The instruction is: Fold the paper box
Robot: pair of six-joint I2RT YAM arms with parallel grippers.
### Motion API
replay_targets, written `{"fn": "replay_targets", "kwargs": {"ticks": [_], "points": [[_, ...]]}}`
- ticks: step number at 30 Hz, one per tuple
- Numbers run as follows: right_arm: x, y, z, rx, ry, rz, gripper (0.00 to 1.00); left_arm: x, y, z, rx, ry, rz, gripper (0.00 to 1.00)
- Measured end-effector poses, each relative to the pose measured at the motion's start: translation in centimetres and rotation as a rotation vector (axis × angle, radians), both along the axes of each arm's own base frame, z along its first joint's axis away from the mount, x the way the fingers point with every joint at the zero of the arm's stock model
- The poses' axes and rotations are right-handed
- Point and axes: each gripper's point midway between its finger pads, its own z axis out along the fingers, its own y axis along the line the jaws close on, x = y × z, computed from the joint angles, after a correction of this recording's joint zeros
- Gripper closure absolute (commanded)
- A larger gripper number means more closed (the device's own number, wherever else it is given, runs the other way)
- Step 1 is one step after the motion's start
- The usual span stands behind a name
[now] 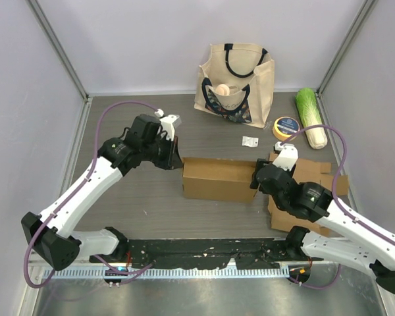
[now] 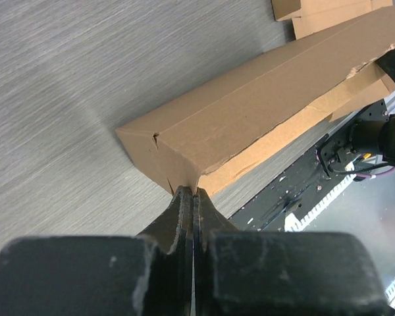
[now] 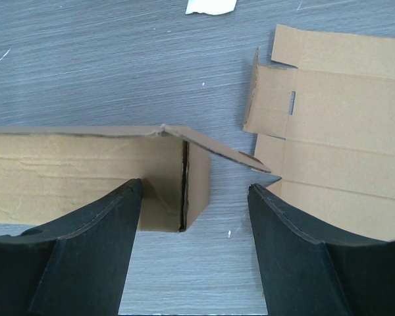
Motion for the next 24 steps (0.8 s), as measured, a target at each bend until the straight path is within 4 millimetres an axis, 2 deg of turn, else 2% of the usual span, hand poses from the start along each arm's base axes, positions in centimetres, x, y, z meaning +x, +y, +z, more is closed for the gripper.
{"fn": "replay_targets", "kwargs": {"ticks": [10,24], "points": [[0.9,1.1,0.0,-0.007,-0.013,0.025,0.30,-0.3,-0.2,0.3,-0.013,0.082,0.058,1.00],[1.0,1.7,-0.1,0.003,-0.016,0.045,0.31,0.5,-0.3,0.7,-0.041,0.110,0.141,1.00]]}}
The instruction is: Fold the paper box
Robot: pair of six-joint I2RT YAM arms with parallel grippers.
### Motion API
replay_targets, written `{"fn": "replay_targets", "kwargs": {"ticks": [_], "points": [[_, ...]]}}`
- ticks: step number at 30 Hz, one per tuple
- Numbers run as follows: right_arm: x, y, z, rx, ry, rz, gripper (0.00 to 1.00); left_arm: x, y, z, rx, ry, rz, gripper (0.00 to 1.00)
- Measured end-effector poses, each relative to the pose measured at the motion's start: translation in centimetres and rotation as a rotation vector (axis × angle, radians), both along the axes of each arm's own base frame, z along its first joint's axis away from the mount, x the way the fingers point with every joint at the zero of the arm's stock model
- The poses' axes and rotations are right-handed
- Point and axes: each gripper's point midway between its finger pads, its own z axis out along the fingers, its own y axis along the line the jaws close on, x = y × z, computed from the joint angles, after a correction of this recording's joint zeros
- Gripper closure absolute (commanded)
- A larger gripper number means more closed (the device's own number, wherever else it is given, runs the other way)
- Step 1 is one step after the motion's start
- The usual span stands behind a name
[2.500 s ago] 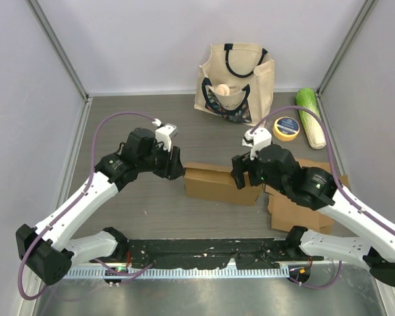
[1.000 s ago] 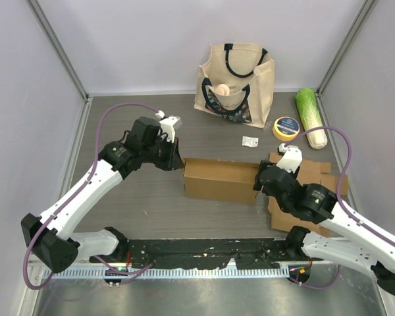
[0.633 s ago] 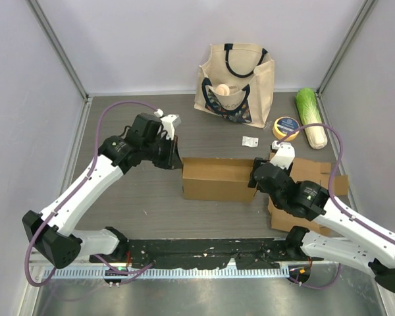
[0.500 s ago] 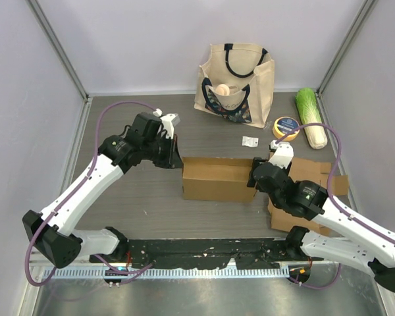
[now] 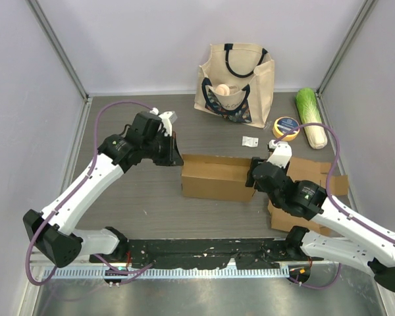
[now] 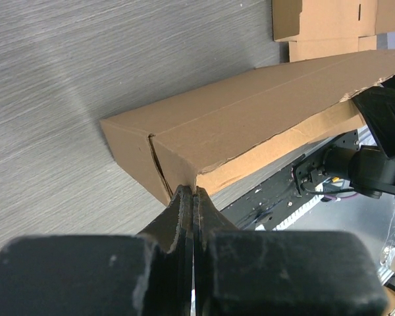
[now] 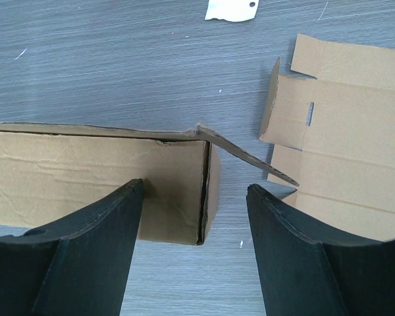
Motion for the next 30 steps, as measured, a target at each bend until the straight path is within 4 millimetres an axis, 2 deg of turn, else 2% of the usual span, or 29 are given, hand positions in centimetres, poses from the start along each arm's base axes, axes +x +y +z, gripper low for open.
{"fn": "replay_targets", "kwargs": {"ticks": [6,10,17,19,24,30], "points": [[-0.2,0.6,0.1,0.020,0.011,0.025,0.26,-0.2,0.7,-1.0,0.026,-0.002,0.015,1.00],[-0.8,1.0,0.8,0.027,0.036,0.078,0.27,-0.4,0.8,-1.4,0.018,-0.009,0.011,1.00],[-1.9,-0.2,5.7,0.065,-0.025,0.124,0.36,-0.5,0.8,-1.7,0.016,-0.013,0.010,1.00],[-2.1,-0.7,6.2,0.057,-0.041,0.126,0.38,-0.4,0.8,-1.7,0.016,-0.014,0.010,1.00],[-2.2,-1.5,5.8,-0.009,-0.032,0.131,0.41,-0.4,0.8,-1.7,0.018,-0.016,0.007,1.00],[-1.3,-1.6,5.1,-0.104,-0.029,0.131,0.42,-0.5,0.9,-1.7,0.026,-0.021,-0.001,1.00]]}}
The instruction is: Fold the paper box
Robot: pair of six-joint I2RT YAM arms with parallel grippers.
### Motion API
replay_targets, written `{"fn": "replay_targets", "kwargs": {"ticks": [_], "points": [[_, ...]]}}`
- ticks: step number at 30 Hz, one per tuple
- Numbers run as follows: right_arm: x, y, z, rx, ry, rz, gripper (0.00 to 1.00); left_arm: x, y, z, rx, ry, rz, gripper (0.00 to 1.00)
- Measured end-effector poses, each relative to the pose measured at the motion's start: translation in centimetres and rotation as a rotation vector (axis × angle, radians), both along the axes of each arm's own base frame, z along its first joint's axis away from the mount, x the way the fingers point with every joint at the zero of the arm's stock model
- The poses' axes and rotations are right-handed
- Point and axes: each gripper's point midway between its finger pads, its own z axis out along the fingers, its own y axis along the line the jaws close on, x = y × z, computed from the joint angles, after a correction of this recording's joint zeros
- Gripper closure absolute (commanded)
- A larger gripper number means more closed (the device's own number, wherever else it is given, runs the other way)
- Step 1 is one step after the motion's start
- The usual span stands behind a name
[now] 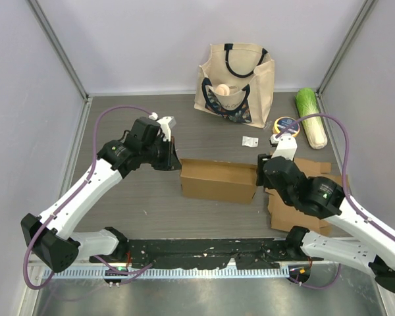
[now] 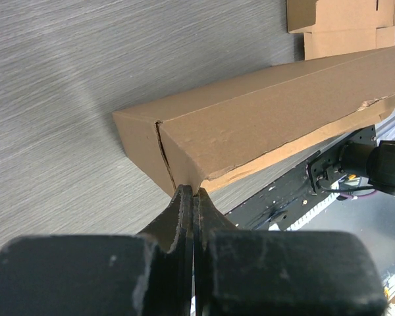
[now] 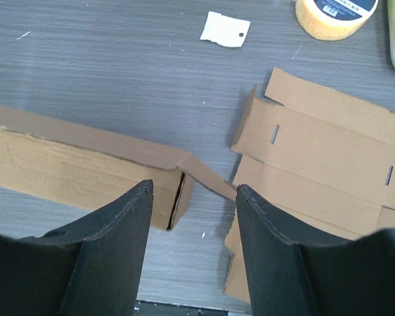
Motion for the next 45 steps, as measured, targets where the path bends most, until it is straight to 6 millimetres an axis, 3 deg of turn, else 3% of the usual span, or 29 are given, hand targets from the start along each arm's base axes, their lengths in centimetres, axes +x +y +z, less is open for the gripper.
{"fn": "replay_targets", "kwargs": {"ticks": [9,12,13,21,25,32,36,45], "points": [[1.2,-0.8,0.2,0.031,-0.097,0.016,0.44,0.0,0.1,0.0,0.009,-0.007,-0.010,1.00],[1.7,-0.9,0.5,0.038,-0.105,0.025,0.57,0.0,0.1,-0.1,0.011,-0.010,-0.013,1.00],[1.9,-0.8,0.2,0.034,-0.094,0.028,0.66,0.0,0.1,-0.1,0.011,-0.010,-0.014,1.00],[3.0,0.0,-3.0,-0.022,0.043,0.053,0.67,0.0,0.1,0.0,0.017,-0.017,-0.023,1.00],[2.9,0.4,-3.9,-0.044,0.092,0.067,0.79,0.0,0.2,0.0,0.020,-0.017,-0.024,1.00],[2.5,0.9,-2.6,-0.003,0.104,0.079,0.87,0.0,0.1,0.1,0.018,-0.017,-0.025,1.00],[2.6,1.3,-1.8,0.019,0.125,0.067,0.99,0.0,0.1,0.0,0.020,-0.016,-0.024,1.00],[3.1,1.6,-2.5,0.049,0.180,-0.003,0.99,0.0,0.2,0.1,0.022,-0.016,-0.023,1.00]]}}
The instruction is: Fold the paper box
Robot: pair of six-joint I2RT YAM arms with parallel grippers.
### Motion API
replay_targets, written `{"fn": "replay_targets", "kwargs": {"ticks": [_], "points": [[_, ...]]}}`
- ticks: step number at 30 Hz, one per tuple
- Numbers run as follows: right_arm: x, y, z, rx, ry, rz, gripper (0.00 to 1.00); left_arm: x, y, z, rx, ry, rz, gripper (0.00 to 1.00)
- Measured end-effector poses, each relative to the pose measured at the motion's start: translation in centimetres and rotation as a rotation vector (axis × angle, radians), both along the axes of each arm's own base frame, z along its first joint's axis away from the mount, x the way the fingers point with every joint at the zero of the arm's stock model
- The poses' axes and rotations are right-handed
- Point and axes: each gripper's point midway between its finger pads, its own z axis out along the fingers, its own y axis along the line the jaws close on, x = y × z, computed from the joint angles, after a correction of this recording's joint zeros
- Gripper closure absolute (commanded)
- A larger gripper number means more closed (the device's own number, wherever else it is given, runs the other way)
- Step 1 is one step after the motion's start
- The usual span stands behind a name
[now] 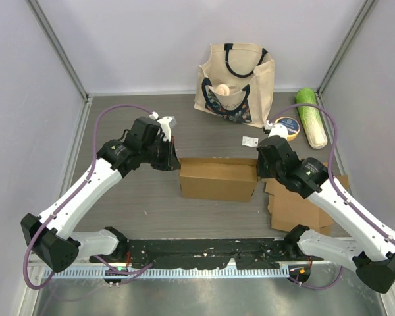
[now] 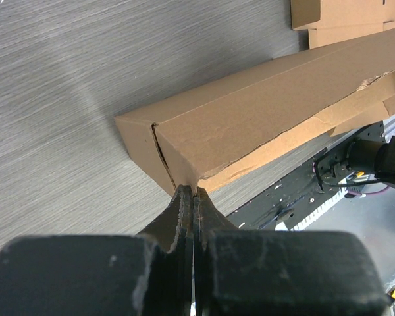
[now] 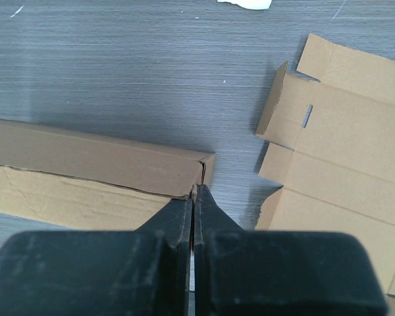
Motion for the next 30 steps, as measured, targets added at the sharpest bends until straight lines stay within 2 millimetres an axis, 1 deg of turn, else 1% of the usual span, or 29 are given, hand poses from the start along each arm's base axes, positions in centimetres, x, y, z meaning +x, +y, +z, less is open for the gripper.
{"fn": "replay_targets", "kwargs": {"ticks": [8,16,21,24,30], "points": [[0.5,0.0,0.0,0.061,0.051,-0.058,0.99,0.0,0.0,0.0,-0.002,0.000,-0.001,1.00],[0.7,0.0,0.0,0.060,0.055,-0.043,0.99,0.0,0.0,0.0,-0.002,0.000,-0.001,1.00],[1.1,0.0,-0.2,0.036,0.007,-0.003,0.99,0.0,-0.1,0.0,-0.006,0.001,0.001,1.00],[1.0,0.0,-0.1,0.021,-0.024,0.028,0.99,0.0,-0.1,-0.3,-0.010,0.004,0.002,1.00],[1.0,0.2,-0.3,0.040,-0.086,0.025,0.99,-0.3,-0.1,-0.5,-0.034,0.002,0.016,1.00]]}}
